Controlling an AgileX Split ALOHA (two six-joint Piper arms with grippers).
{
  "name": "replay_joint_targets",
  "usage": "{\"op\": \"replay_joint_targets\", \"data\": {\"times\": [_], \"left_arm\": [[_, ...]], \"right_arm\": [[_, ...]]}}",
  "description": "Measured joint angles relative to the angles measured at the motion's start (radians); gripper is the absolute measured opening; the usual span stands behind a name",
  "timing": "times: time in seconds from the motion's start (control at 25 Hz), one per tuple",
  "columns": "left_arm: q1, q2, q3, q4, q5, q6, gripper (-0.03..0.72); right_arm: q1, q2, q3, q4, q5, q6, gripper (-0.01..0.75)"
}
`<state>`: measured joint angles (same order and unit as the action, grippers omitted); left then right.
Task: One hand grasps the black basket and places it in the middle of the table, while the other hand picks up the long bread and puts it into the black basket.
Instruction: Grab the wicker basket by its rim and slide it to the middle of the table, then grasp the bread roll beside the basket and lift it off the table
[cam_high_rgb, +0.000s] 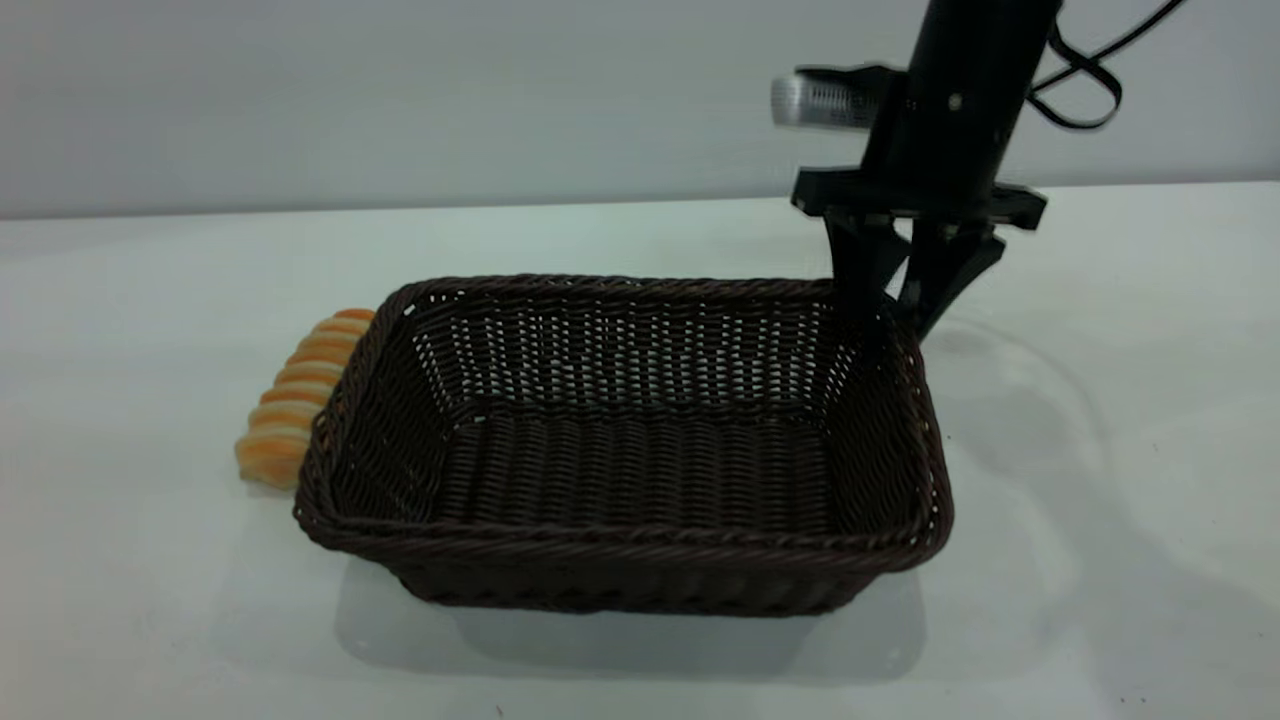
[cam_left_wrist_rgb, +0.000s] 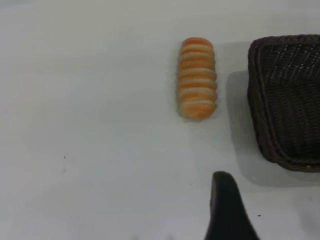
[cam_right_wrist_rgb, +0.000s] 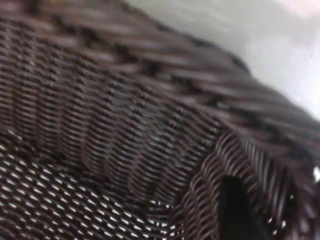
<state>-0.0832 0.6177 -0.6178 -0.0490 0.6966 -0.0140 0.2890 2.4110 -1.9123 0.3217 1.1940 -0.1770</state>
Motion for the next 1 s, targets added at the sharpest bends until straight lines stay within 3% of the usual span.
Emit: {"op": "replay_joint_targets", "data": {"times": [0.16, 0.44, 0.6, 0.72, 1.0], "left_arm": [[0.000, 0.000, 0.000, 0.002, 0.000, 0.000, 0.472], [0.000, 0.046, -0.008, 0.003, -0.002, 0.000, 0.472], [0.000, 0.183, -0.068, 0.003, -0.001, 0.000, 0.472], [0.000, 0.329, -0.138, 0.003, -0.002, 0.000, 0.472], [0.000, 0.740, -0.320, -0.009, -0.034, 0.000, 0.472]], "right_arm": [[0.000, 0.000, -0.066, -0.067, 0.007, 0.024, 0.512], [0.000, -0.093, -0.096, -0.303, 0.016, 0.089, 0.524], [0.000, -0.212, -0.085, -0.342, 0.022, 0.111, 0.524], [0.002, -0.331, -0.021, -0.336, 0.023, 0.120, 0.525], [0.021, -0.647, 0.281, -0.322, 0.032, 0.122, 0.525]]}}
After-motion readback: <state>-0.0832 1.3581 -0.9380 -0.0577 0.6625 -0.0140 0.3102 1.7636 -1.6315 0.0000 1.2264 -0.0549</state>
